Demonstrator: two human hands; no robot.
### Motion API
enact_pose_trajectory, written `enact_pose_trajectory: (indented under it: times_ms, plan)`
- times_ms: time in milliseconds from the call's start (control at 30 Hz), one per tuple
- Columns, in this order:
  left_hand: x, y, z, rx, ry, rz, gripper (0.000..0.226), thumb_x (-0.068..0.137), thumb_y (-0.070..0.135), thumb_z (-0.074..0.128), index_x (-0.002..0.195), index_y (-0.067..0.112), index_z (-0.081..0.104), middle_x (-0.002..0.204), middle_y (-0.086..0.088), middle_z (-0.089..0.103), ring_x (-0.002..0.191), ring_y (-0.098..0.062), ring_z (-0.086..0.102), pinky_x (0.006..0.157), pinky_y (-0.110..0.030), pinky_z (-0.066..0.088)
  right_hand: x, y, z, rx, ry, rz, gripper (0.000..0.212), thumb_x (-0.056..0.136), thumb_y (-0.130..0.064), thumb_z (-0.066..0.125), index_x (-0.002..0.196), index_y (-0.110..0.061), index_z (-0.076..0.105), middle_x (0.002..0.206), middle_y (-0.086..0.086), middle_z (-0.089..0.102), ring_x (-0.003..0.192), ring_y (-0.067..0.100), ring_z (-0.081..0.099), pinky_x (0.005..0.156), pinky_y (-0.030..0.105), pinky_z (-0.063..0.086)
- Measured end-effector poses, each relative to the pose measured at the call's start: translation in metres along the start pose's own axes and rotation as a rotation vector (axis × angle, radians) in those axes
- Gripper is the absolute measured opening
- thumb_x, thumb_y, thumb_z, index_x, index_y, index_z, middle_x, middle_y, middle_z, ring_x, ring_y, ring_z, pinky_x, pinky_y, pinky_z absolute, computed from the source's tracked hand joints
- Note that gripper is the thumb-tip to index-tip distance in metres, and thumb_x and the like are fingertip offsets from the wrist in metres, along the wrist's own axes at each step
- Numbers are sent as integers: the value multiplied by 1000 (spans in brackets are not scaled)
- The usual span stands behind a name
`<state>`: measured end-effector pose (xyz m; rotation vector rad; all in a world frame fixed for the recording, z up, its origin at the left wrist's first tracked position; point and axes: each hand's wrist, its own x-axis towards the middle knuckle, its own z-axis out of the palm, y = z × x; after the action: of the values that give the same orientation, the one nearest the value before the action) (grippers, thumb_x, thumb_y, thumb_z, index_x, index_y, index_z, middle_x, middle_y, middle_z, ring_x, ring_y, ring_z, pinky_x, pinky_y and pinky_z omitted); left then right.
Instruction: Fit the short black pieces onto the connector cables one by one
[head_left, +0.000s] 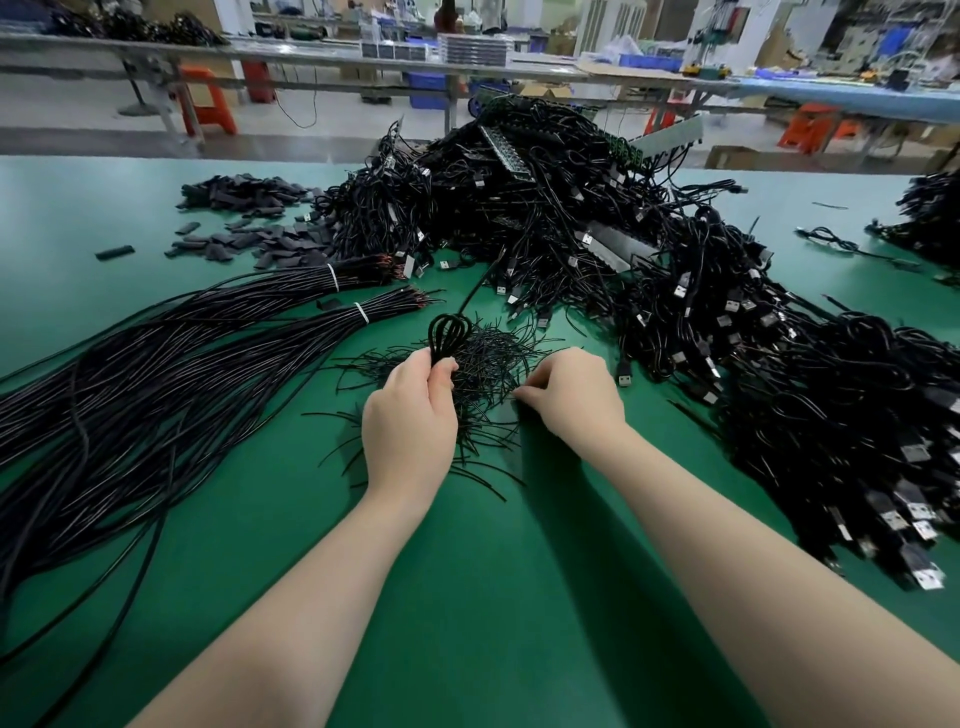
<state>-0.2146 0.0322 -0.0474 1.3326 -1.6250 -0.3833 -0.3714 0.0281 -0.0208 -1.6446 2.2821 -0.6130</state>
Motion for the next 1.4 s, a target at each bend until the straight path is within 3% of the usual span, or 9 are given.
enact_pose_trajectory:
  times_ms: [300,367,533,633,800,1000,1167,1300,1400]
  plan:
    - [1,-3,2,22,-32,12,34,102,29,40,97,3,62,87,-10,66,66,-22,51,62,-37,41,-5,7,-22,-129,-78,-33,24,96,-24,58,101,-7,73,91,12,72,77,29,64,73,35,54]
    - [0,-2,3,42,-45,21,34,102,29,43,103,2,64,95,-14,68,74,-28,57,69,-39,42,-10,7,-31,-154,-68,-41,26,98,-23,53,100,-6,72,94,12,71,80,29,64,74,34,53]
    - [-4,5,6,127,4,149,27,99,22,56,110,2,69,101,-13,73,83,-33,65,80,-37,42,-31,-18,-42,-197,-67,-276,19,98,-24,55,105,-15,70,102,6,68,95,24,62,86,37,52]
    - [-3,4,5,129,24,159,25,98,21,58,107,1,70,99,-13,74,83,-32,67,80,-37,43,-38,-23,-34,-266,83,-372,16,98,-19,54,107,-19,67,104,3,59,100,23,56,81,36,52]
    - [-6,7,7,164,-2,230,19,96,17,60,103,3,71,94,-10,74,78,-32,67,76,-33,39,-40,-16,-26,-110,185,-449,17,96,-18,57,107,-18,71,98,3,61,95,22,55,76,36,49]
    - [-6,4,3,137,-104,248,23,99,18,51,111,9,69,98,-7,72,83,-31,63,78,-42,45,-46,-23,-18,80,219,-541,11,91,-19,64,95,-17,74,92,1,69,90,23,61,76,39,50]
    - [-7,8,2,186,-96,286,18,96,12,57,109,8,70,89,-10,72,73,-34,62,73,-38,43,-43,-21,-20,153,157,-514,10,88,-18,67,93,-21,75,90,-3,71,87,18,62,79,38,50]
    - [-11,14,2,268,-24,381,2,83,4,69,84,2,69,63,-8,64,48,-30,53,57,-30,34,-43,-21,-21,189,140,-519,9,85,-18,68,87,-24,75,83,-8,72,82,15,63,75,38,52]
    - [-11,14,2,285,-9,390,15,76,-2,77,73,3,64,58,-8,60,43,-25,45,56,-29,31,-43,-19,-22,199,127,-507,8,85,-20,69,87,-25,74,82,-8,72,80,15,63,74,37,53]
